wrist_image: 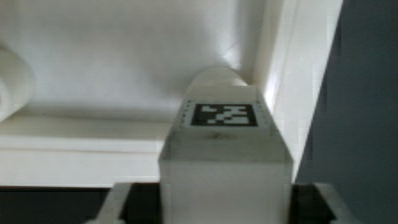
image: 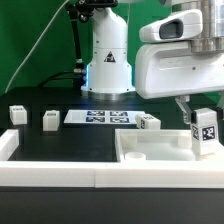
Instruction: Assemble one leg
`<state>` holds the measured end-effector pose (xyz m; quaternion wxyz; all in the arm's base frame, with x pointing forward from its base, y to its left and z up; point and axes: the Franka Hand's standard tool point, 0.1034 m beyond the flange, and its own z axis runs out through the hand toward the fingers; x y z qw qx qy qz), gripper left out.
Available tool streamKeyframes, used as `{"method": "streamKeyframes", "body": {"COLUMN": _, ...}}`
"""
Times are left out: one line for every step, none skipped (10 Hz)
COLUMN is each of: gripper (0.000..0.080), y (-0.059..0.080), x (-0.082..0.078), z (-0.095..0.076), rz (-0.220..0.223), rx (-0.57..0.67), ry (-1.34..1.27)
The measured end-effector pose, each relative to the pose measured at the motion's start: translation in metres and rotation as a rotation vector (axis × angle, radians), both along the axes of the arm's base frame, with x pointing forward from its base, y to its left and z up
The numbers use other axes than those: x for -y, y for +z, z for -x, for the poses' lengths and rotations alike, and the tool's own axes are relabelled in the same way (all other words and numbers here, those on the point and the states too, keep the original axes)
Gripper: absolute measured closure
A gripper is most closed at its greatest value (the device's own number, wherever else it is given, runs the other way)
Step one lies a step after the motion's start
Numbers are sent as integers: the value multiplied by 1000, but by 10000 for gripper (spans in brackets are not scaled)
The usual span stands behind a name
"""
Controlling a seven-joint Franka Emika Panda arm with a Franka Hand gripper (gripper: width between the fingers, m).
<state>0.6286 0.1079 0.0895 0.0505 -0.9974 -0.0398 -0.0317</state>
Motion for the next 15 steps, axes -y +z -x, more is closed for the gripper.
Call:
{"method": "streamKeyframes", "body": {"gripper": 505, "y": 0, "x": 0, "z": 0, "rz": 0, "rx": 0, "ry": 1}}
{"method": "streamKeyframes", "body": {"gripper": 505, "y": 0, "x": 0, "z": 0, "rz": -8, "rx": -10, "ry": -94}}
{"method": "streamKeyframes", "body": {"gripper": 505, "y": 0, "x": -4, "z": 1, "rz": -20, "rx": -30, "ry": -277}}
{"method": "streamKeyframes", "body": {"gripper": 505, "y": -1, "x": -5, "z": 1, "rz": -32, "rx": -47, "ry": -416}}
{"method": "streamKeyframes", "body": {"gripper": 505, "y": -1, "x": -5, "z": 1, "rz": -40, "rx": -63, "ry": -554}}
{"method": "streamKeyframes", "body": {"gripper": 505, "y": -1, "x": -4, "z": 2, "rz": -45, "rx": -80, "ry": -700}}
{"method": "streamKeyframes", "body": {"gripper": 506, "y": -2, "x": -5, "z": 3, "rz": -50, "rx": -95, "ry": -829}}
{"method": "streamKeyframes", "body": {"gripper": 506, "y": -2, "x": -5, "z": 3, "rz": -54, "rx": -109, "ry": -989}}
{"method": "streamKeyframes", "body": {"gripper": 506, "y": -2, "x": -5, "z": 3, "rz": -57, "rx": -121, "ry": -1114}}
{"method": "streamKeyframes", "body": {"gripper": 506, "y": -2, "x": -7, "z": 5, "rz": -62, "rx": -144, "ry": -1245}}
{"method": "streamKeyframes", "body": {"gripper": 506, "y": -2, "x": -6, "z": 5, "rz": -75, "rx": -160, "ry": -1343}}
{"method": "streamKeyframes", "body": {"gripper": 506, "y": -2, "x": -3, "z": 4, "rz": -94, "rx": -179, "ry": -1414}}
{"method": "streamKeyframes", "body": {"gripper": 506, "y": -2, "x": 1, "z": 3, "rz": -108, "rx": -188, "ry": -1436}}
{"method": "streamKeyframes", "body": {"gripper": 506, "y": -2, "x": -1, "z": 3, "rz": -113, "rx": -198, "ry": -1482}}
{"method": "streamKeyframes", "body": {"gripper": 506, "y": -2, "x": -2, "z": 4, "rz": -112, "rx": -196, "ry": -1463}}
